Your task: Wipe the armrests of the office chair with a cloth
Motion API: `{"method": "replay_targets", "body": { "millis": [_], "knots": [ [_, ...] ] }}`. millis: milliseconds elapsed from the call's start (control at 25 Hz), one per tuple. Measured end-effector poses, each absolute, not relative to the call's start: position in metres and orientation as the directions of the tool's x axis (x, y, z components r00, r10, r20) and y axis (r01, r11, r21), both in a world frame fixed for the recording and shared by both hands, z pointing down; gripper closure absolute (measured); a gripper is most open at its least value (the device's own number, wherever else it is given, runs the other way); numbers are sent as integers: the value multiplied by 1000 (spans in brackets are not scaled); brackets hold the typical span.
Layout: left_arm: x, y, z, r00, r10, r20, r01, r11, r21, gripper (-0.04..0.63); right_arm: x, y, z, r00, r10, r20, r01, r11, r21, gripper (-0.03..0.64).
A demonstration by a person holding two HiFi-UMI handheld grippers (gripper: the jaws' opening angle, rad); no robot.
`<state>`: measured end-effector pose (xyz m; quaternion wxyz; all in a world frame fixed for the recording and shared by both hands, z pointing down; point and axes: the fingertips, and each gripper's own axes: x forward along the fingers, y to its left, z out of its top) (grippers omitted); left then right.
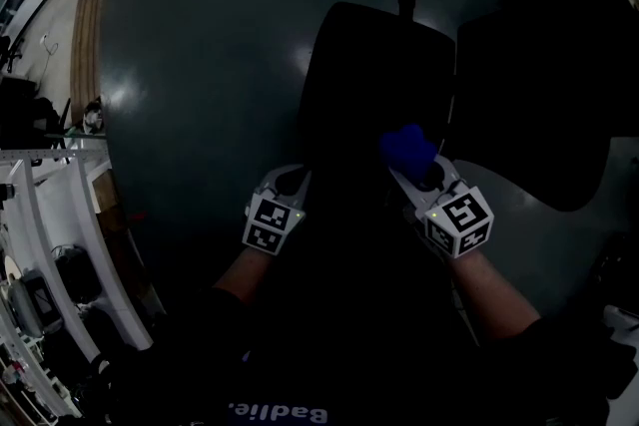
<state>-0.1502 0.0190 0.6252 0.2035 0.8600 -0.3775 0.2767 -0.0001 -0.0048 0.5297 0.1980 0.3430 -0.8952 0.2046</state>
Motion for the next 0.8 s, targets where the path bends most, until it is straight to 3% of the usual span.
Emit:
{"method": "replay_targets", "body": {
  "millis": [360,800],
  "knots": [
    [-149,18,625,559,-539,631,-762,-634,134,577,46,20,558,-612,-556,562,-751,631,-195,480],
    [-147,20,623,573,-535,621,-753,-643,141,577,-51,32,566,-741,-418,526,-616,736,-283,480]
  ]
}}
